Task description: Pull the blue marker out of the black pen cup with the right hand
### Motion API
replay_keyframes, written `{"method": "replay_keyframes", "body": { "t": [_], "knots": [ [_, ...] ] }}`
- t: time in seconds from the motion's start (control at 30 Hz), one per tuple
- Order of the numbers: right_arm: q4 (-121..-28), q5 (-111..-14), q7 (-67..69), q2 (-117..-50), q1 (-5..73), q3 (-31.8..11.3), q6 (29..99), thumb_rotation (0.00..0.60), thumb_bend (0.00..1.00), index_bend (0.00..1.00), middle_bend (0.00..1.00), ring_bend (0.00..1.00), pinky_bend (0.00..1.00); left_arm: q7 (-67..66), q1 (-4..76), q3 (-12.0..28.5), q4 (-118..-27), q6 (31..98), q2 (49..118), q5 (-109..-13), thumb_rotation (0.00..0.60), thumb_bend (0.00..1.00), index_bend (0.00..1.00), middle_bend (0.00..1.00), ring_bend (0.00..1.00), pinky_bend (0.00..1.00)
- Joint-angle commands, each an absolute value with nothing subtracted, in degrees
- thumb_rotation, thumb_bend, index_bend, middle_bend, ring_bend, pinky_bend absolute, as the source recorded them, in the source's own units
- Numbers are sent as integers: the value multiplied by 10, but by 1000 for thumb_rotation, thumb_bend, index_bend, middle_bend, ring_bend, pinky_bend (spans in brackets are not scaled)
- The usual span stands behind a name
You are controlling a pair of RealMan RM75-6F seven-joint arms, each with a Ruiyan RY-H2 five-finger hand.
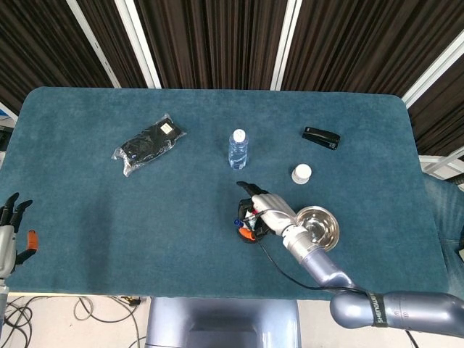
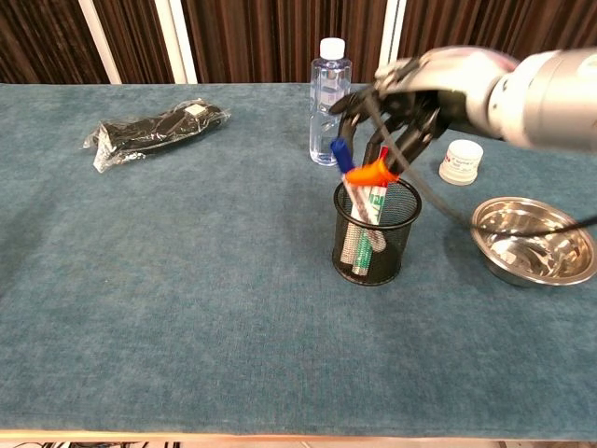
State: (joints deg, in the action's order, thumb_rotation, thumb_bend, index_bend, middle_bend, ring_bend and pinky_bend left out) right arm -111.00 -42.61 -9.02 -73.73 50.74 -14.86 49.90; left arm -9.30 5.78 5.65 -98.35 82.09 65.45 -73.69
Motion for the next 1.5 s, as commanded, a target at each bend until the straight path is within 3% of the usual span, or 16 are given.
{"method": "replay_keyframes", "body": {
  "t": [0.03,0.33,0.7,0.9,1.13,1.5],
  "knots": [
    [-1137,-426,-41,-683,491,-177,472,600,479,576,0,0,156,-93,58,56,-984,821,654,-737,600,557,133,1,96,63],
    [-1150,-446,21,-555,459,-217,442,600,479,576,0,0,156,-92,57,57,-985,823,654,-737,600,557,133,1,96,63],
    [-1119,-441,67,-506,444,-213,401,600,479,576,0,0,157,-92,57,57,-985,822,654,-736,600,557,133,1,96,63],
    [-1074,-437,70,-544,454,-189,385,600,479,576,0,0,157,-93,57,57,-987,823,655,-737,600,557,133,1,96,63],
    [-1010,-419,3,-613,488,-147,412,600,479,576,0,0,156,-88,57,59,-987,823,652,-735,600,557,133,1,96,63],
    [-988,-361,-79,-682,526,-113,446,600,479,576,0,0,156,-88,57,58,-989,822,651,-735,600,557,133,1,96,63]
  ]
}}
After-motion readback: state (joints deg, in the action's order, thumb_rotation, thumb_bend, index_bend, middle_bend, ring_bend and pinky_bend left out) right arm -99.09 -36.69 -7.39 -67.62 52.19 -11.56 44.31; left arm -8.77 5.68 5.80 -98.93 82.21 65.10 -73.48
